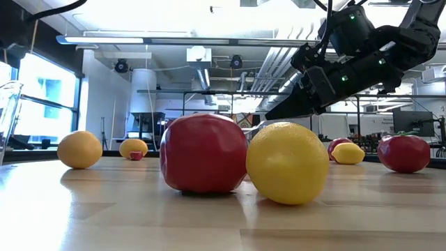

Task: Sort produce into baskets
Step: Put the yellow lemon into the bottom right transparent bin

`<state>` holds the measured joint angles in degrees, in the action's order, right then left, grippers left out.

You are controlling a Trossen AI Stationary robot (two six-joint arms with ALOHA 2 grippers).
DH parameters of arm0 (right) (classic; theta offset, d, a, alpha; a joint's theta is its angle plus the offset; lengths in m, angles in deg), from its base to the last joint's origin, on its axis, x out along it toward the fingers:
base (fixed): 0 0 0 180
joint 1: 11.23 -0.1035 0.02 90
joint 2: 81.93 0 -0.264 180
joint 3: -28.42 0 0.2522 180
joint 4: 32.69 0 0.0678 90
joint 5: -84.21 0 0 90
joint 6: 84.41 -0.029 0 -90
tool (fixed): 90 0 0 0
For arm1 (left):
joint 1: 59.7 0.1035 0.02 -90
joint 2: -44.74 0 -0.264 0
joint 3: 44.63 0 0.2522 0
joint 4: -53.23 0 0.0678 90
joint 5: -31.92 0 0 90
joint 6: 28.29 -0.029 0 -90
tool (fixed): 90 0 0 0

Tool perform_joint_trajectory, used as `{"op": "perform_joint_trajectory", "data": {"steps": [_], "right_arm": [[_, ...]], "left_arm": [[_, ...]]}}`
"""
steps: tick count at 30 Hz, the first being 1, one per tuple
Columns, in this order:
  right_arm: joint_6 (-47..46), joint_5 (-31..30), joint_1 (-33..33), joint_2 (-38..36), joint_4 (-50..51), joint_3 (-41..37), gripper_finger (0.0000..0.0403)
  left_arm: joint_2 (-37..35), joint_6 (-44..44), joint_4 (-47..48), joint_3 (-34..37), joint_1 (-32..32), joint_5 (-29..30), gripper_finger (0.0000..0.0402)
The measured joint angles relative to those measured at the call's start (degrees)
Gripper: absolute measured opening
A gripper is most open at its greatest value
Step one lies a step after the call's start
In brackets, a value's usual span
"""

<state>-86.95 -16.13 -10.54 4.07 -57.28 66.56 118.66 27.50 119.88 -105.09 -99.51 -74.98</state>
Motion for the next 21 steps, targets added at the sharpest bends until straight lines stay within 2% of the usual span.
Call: {"op": "perform_joint_trajectory", "data": {"steps": [8, 13, 16, 21], "right_arm": [[0.0, 0.0, 0.0, 0.0, 0.0, 0.0, 0.0], [0.0, 0.0, 0.0, 0.0, 0.0, 0.0, 0.0], [0.3, 0.0, 0.0, 0.0, 0.0, 0.0, 0.0], [1.5, 0.0, 0.0, 0.0, 0.0, 0.0, 0.0]], "left_arm": [[-3.8, -1.1, 0.0, 0.0, 0.3, -5.1, 0.0397], [-9.3, 2.4, 0.0, 0.0, 1.5, -5.0, 0.0397], [-13.4, 3.9, -0.1, 0.0, 3.1, -3.5, 0.0397], [-19.9, -0.5, -0.3, 0.0, 8.3, 4.7, 0.0397]]}}
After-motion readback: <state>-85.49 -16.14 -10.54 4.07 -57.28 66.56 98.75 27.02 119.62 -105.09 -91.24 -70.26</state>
